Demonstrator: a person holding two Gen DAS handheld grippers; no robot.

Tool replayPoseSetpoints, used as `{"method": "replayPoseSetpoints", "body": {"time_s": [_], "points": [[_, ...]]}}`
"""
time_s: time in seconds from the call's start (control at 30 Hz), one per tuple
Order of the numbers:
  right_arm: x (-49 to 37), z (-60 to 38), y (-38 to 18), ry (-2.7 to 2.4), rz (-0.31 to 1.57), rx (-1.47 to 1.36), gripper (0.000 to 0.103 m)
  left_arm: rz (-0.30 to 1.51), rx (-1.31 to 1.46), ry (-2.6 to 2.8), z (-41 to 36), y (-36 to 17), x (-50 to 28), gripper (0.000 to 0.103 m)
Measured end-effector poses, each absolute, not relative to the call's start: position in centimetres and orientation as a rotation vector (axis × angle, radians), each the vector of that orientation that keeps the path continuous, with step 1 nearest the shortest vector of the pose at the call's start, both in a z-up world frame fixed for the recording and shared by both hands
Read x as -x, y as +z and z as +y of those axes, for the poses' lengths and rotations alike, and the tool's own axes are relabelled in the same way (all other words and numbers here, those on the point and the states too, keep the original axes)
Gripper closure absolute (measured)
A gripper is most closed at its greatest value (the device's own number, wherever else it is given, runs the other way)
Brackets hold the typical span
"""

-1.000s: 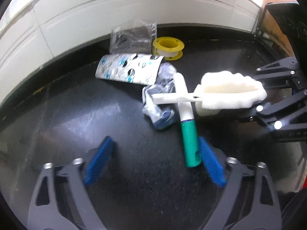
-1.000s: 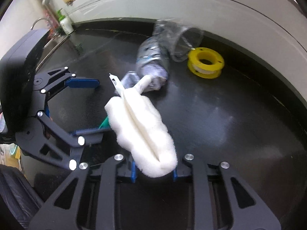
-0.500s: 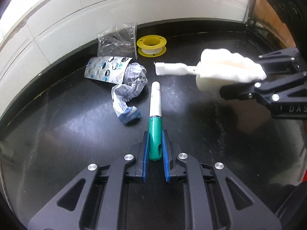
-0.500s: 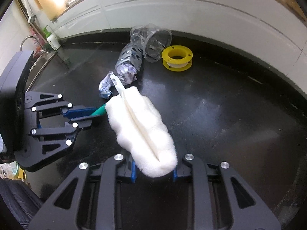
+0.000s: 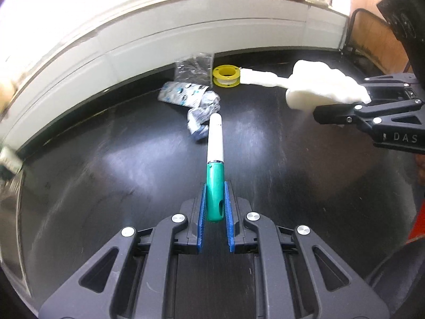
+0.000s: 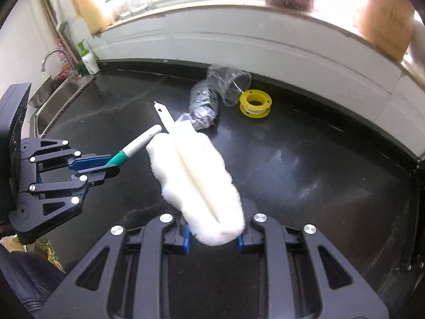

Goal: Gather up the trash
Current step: 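Carry the foam brush to the black bin and open both tools over it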

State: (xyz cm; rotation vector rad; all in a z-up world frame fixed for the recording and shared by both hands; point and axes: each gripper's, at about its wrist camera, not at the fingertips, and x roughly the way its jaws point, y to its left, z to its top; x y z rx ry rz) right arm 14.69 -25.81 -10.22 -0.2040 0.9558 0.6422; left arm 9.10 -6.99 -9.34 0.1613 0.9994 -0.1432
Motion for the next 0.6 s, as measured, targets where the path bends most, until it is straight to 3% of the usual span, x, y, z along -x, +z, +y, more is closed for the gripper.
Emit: {"method": "replayPoseSetpoints", "body": {"time_s": [0.6], "points": [[-4.6,-22.4,-7.0,0.690,0.907,0.231,0.079,0.961,-0.030,-0.005,-1.9,-7.0,3.1,0.091]]}}
